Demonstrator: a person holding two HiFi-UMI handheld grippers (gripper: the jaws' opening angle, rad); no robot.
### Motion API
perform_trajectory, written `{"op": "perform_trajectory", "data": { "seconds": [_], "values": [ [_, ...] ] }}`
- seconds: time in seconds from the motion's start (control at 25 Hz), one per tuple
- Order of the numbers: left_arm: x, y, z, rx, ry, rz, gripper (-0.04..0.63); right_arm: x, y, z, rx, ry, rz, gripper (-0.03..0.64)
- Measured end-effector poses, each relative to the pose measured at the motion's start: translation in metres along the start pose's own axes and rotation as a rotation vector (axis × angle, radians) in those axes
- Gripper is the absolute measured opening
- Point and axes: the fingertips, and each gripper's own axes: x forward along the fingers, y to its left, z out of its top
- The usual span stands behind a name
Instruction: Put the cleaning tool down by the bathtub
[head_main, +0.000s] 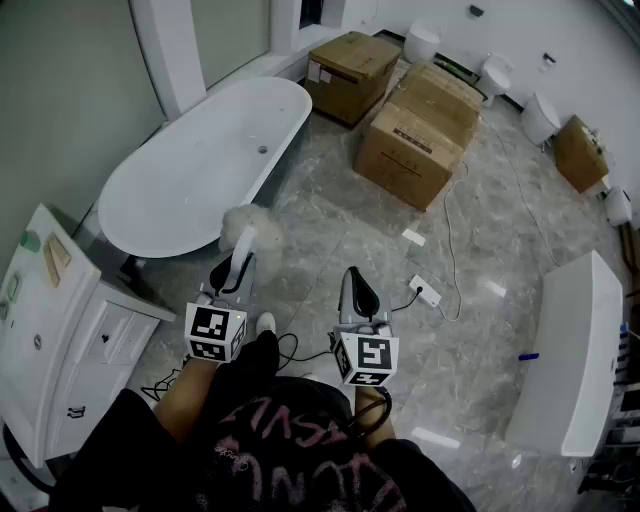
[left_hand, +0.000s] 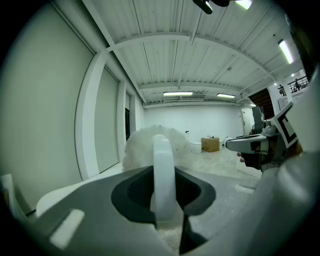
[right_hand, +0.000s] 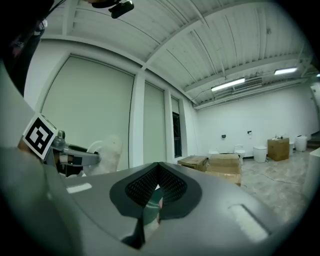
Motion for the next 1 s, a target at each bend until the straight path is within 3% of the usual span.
{"op": "perform_trajectory", "data": {
  "seconds": [0.52,1.0],
  "values": [
    [0.008,0.005,0.004,0.018,-0.007,-0.003,0.080,0.014,-0.005,-0.004,0.009,0.015,0.004,0.011],
    [0.034,0.022,-0.012,-0.015,0.032,-0.017,0.080,0.044,-0.007,-0.010,0.022,0.022,0.007,0.012]
  ]
}}
